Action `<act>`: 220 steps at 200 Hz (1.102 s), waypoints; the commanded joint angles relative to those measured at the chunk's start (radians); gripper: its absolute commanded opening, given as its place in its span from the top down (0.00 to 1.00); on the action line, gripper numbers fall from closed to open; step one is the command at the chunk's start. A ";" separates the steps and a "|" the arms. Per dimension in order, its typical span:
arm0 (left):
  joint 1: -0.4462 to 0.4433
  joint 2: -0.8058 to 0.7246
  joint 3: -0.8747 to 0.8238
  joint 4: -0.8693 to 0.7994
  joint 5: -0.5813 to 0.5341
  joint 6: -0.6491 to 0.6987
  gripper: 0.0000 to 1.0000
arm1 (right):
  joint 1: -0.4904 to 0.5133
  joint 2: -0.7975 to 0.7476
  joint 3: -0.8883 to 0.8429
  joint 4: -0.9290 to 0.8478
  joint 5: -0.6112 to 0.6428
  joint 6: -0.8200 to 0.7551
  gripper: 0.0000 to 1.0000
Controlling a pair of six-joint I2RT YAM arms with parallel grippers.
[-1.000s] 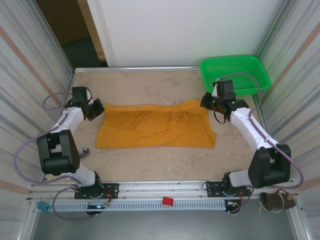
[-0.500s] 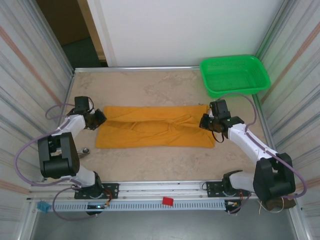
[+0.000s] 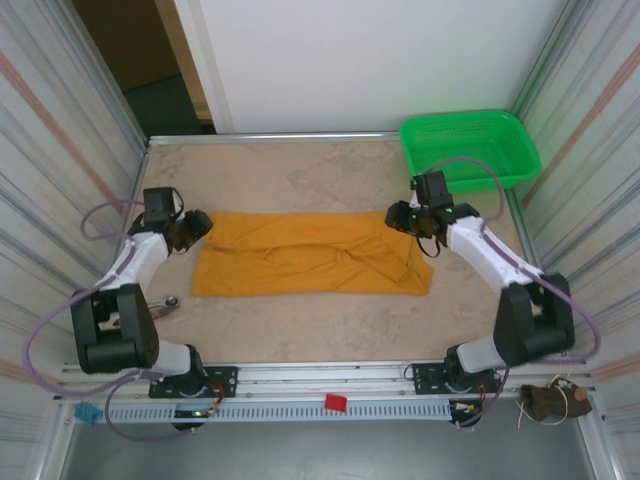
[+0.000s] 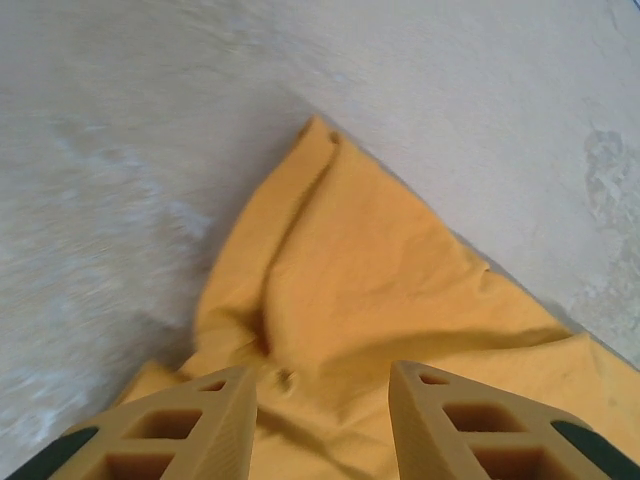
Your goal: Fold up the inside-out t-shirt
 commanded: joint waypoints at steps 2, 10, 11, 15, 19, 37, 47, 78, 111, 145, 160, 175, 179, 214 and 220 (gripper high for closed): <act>-0.032 0.118 0.085 0.017 0.097 -0.007 0.61 | 0.025 0.148 0.055 0.011 -0.077 -0.047 0.58; -0.042 0.152 0.105 0.013 0.101 0.000 0.61 | 0.033 0.191 0.082 0.012 -0.083 -0.052 0.58; -0.042 0.156 0.107 0.013 0.101 0.000 0.61 | 0.035 0.193 0.085 0.012 -0.085 -0.053 0.58; -0.046 0.171 0.113 0.013 0.102 0.002 0.61 | 0.038 0.216 0.099 0.011 -0.087 -0.055 0.58; -0.049 0.182 0.118 0.013 0.103 0.003 0.61 | 0.043 0.232 0.107 0.010 -0.089 -0.058 0.58; -0.052 0.222 0.129 0.017 0.104 0.007 0.61 | 0.054 0.293 0.143 0.005 -0.086 -0.066 0.58; -0.051 0.231 0.125 0.022 0.102 0.010 0.61 | 0.059 0.313 0.150 0.007 -0.080 -0.070 0.57; -0.052 0.252 0.108 0.036 0.092 0.012 0.61 | 0.067 0.349 0.157 0.007 -0.086 -0.081 0.67; -0.052 0.268 0.095 0.046 0.087 0.009 0.61 | 0.075 0.315 0.134 -0.004 -0.098 -0.089 1.00; -0.052 0.266 0.086 0.050 0.080 0.010 0.62 | 0.097 0.172 0.082 -0.018 -0.106 -0.076 1.00; -0.051 0.263 0.084 0.050 0.079 0.010 0.62 | 0.127 0.112 0.059 -0.036 -0.091 -0.068 1.00; -0.051 0.259 0.082 0.050 0.080 0.009 0.62 | 0.176 0.055 0.019 -0.044 -0.063 -0.048 1.00; -0.051 0.257 0.081 0.050 0.080 0.009 0.62 | 0.192 0.042 0.004 -0.044 -0.056 -0.040 1.00; -0.051 0.240 0.079 0.045 0.078 0.012 0.62 | 0.343 -0.097 -0.154 -0.037 -0.001 0.068 0.74; -0.051 0.238 0.082 0.042 0.079 0.012 0.62 | 0.362 -0.125 -0.174 -0.049 0.014 0.081 0.62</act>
